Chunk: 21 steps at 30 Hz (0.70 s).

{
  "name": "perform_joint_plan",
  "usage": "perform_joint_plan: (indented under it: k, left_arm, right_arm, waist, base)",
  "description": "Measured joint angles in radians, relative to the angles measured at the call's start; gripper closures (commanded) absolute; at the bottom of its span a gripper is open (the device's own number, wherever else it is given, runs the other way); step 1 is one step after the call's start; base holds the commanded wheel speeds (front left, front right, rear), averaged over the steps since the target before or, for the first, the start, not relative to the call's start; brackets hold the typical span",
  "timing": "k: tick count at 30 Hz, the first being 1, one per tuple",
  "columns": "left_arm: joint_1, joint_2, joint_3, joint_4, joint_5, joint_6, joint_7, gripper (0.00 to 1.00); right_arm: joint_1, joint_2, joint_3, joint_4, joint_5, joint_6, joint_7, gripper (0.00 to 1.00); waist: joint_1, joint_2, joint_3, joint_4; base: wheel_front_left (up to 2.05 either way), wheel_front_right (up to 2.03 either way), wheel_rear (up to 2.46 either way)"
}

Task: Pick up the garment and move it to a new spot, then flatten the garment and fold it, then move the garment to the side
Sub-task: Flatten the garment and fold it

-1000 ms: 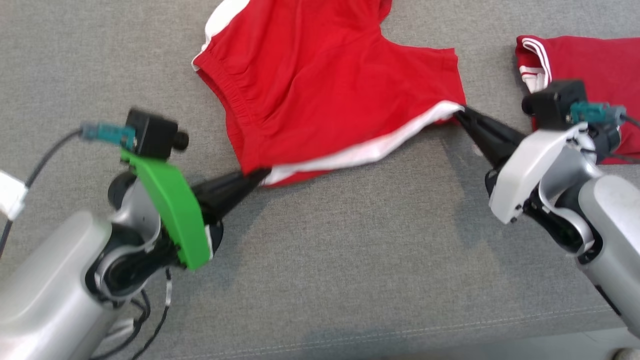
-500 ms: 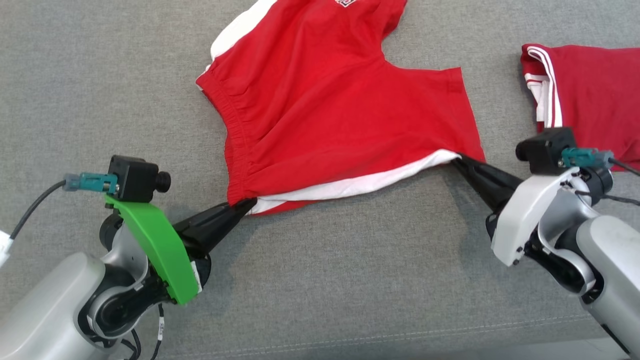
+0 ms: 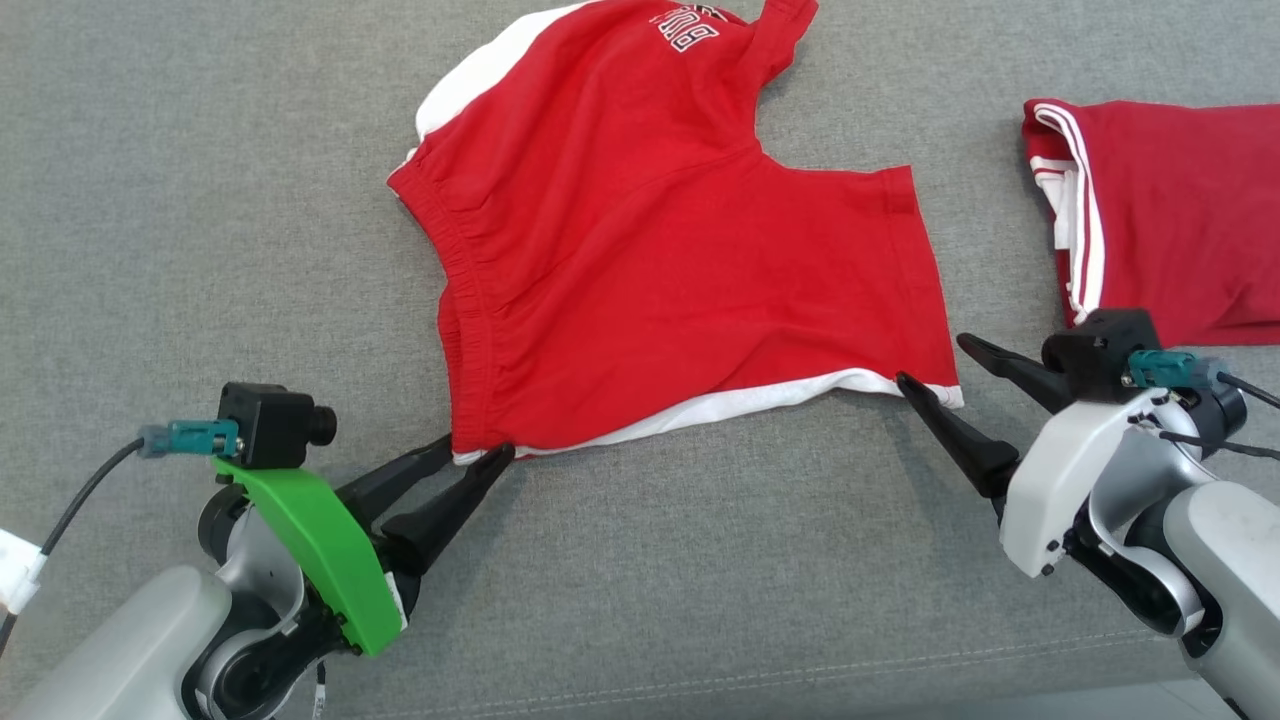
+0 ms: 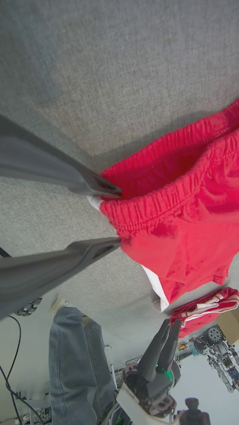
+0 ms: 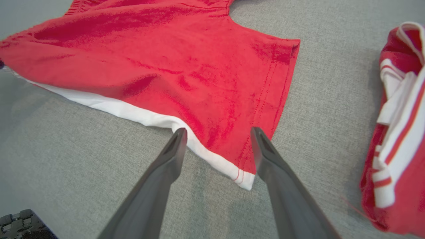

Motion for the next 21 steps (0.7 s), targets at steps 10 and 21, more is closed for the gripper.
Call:
perform_joint_plan:
  k: [10,21]
  left_arm:
    - [0.071,-0.005,0.054,0.046,0.106,0.020,-0.172,0.00]
    - [0.129,-0.038,0.053,0.085,0.145,0.039,-0.281,0.00]
  right_arm:
    - [0.143,0.002,-0.069,0.001,-0.015,-0.077,-0.108,0.00]
    - [0.188,0.028,-0.108,0.091,-0.028,-0.085,-0.181,0.00]
  waist:
    - [0.0000,0.0000,-0.050,-0.010]
    - [0.0000,0.0000,-0.058,-0.009]
  base:
    - [0.00,0.00,0.00]
    - [0.00,0.00,0.00]
